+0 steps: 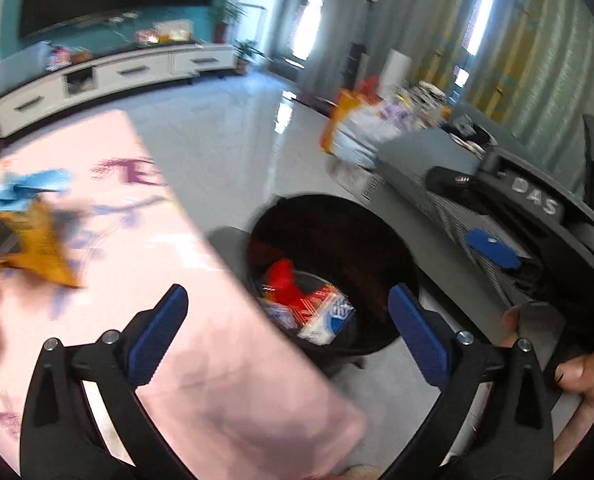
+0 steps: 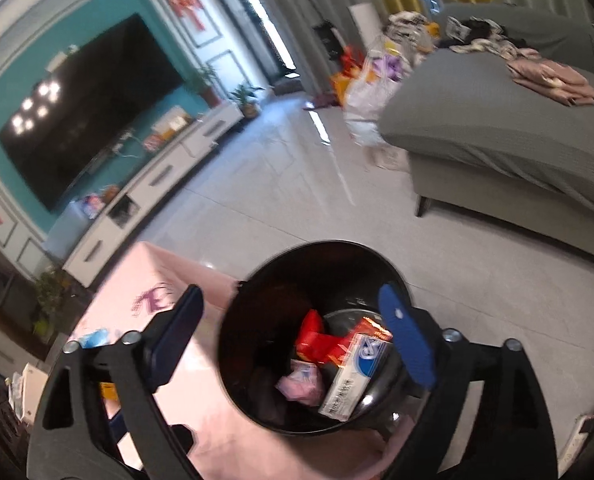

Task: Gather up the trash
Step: 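Carry both items over the black bin and open both tools to drop them, then move both tools back to the table and hold above the remaining trash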

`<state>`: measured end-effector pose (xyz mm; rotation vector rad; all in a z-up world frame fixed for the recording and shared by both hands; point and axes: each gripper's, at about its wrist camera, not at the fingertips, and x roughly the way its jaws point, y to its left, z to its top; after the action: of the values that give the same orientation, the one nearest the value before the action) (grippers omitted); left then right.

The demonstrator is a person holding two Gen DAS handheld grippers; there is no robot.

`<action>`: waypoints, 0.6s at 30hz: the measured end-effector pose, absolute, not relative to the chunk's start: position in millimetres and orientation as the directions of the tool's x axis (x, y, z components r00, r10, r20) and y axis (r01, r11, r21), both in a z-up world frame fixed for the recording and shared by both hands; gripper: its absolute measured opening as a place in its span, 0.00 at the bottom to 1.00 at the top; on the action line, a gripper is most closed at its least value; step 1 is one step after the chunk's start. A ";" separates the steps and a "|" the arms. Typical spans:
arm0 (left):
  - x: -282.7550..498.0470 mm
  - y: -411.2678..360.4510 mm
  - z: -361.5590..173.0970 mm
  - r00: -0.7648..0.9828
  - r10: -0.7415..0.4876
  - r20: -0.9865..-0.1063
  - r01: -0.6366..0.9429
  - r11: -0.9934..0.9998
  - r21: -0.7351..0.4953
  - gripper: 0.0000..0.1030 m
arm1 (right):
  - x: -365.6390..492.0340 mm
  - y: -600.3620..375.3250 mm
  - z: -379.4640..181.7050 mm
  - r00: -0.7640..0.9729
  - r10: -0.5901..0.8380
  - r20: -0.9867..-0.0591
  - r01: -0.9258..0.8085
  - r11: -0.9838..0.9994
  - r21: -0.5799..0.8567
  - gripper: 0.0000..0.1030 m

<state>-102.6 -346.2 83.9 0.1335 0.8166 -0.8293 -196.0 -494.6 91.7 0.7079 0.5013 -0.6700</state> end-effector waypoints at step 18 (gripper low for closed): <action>-8.4 -29.1 37.2 0.650 -0.024 -0.759 0.037 0.999 -0.001 0.97 | -78.9 -350.6 118.1 0.859 -0.009 -0.512 0.244 0.887 0.393 0.97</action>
<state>-8.4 -29.1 37.2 0.0153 0.8622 -0.0346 -78.9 -350.6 118.1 0.4664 0.5253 -0.1377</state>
